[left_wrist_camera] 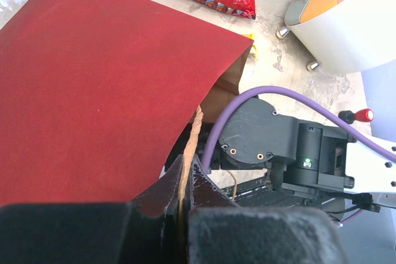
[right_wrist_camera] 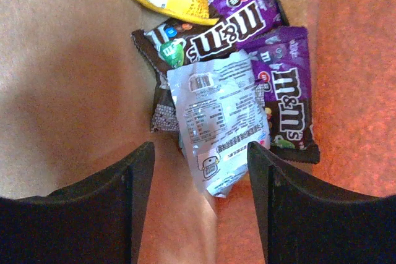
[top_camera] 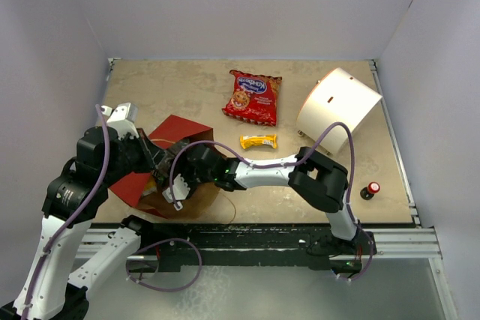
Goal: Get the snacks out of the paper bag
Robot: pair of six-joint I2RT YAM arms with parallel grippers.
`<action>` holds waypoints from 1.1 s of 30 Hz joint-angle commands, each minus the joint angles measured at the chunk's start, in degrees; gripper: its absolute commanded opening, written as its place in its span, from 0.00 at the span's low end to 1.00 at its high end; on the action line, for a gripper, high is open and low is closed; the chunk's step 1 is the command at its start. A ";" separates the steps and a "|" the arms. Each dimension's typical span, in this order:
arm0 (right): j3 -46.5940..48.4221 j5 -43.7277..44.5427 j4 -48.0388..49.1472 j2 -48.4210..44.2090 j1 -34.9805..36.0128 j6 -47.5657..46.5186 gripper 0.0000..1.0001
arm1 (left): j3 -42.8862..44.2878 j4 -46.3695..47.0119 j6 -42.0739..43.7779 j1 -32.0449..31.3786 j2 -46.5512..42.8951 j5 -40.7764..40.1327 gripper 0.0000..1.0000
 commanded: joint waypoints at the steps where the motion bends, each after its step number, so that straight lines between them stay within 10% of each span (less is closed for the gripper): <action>1: 3.07 3.26 1.59 1.12 0.07 -3.51 0.65 | 2.61 0.07 -0.64 -0.17 0.35 -0.06 0.00; 16: 11.28 9.80 12.33 11.72 -0.25 -3.04 0.61 | 2.51 -1.29 -0.08 -0.13 0.82 3.18 0.00; 23: 13.75 9.60 13.28 13.19 -0.79 -2.70 0.29 | 3.21 -2.52 0.40 -0.19 0.65 2.97 0.00; 33: 11.70 8.35 11.24 8.07 -0.75 -1.71 0.08 | 3.83 -2.56 1.60 -0.17 0.59 0.86 0.00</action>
